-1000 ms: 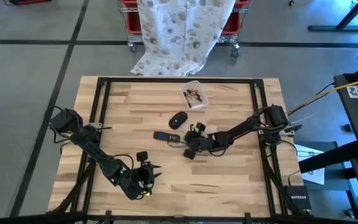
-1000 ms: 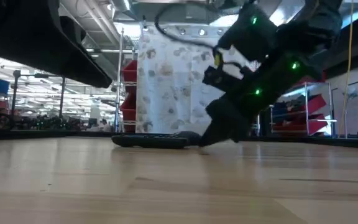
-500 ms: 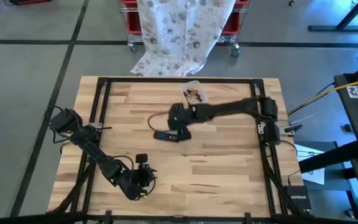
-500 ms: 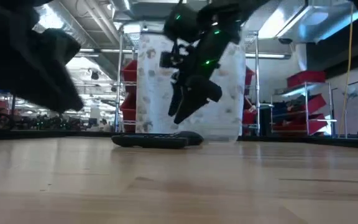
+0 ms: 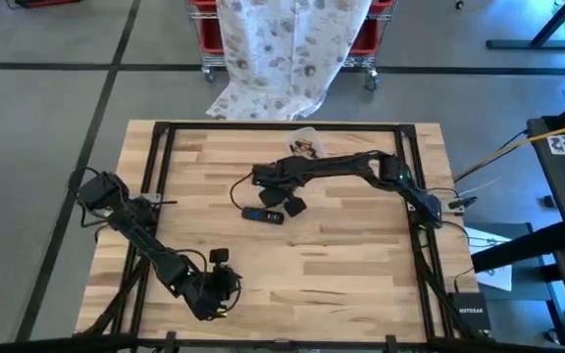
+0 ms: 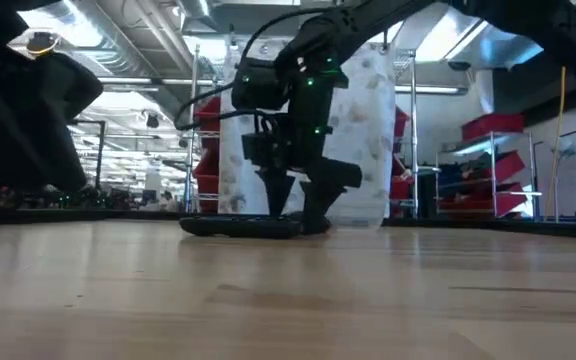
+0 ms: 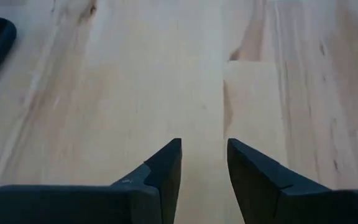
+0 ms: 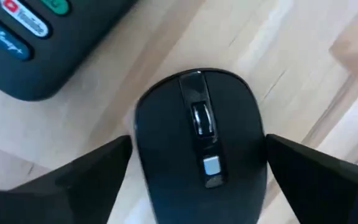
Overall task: Insert battery
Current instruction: Move the wireless mouse to the center of the table
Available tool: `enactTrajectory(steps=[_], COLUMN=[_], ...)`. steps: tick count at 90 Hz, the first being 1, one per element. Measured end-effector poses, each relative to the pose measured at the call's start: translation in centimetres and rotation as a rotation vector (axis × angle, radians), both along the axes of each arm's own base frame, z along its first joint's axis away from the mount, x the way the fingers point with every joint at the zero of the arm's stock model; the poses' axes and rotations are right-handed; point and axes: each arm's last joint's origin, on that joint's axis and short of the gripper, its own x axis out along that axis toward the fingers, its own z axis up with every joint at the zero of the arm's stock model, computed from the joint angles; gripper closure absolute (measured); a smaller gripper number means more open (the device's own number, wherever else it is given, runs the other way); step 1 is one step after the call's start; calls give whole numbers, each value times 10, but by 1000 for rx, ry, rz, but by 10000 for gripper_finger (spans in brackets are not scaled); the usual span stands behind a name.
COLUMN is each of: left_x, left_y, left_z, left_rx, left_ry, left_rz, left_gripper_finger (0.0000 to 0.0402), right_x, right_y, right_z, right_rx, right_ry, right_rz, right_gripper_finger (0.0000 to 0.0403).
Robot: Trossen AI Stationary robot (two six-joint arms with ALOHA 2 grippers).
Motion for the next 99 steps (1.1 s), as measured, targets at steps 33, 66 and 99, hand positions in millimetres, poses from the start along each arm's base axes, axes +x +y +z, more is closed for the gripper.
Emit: enactTrajectory(steps=[33, 66, 99], left_x=[-4, -16, 30], left_y=[-5, -17, -5], left_z=[1, 7, 32], left_rx=[11, 151, 368], left_ry=[-25, -215, -375], left_rz=[2, 67, -122], left_gripper_finger=[290, 290, 290], right_x=[-17, -62, -104], right_y=[38, 110, 153], right_z=[18, 44, 13], right_rx=[459, 911, 1208], right_ry=[144, -103, -464], right_rz=[-316, -362, -403], right_gripper_finger=[135, 135, 135])
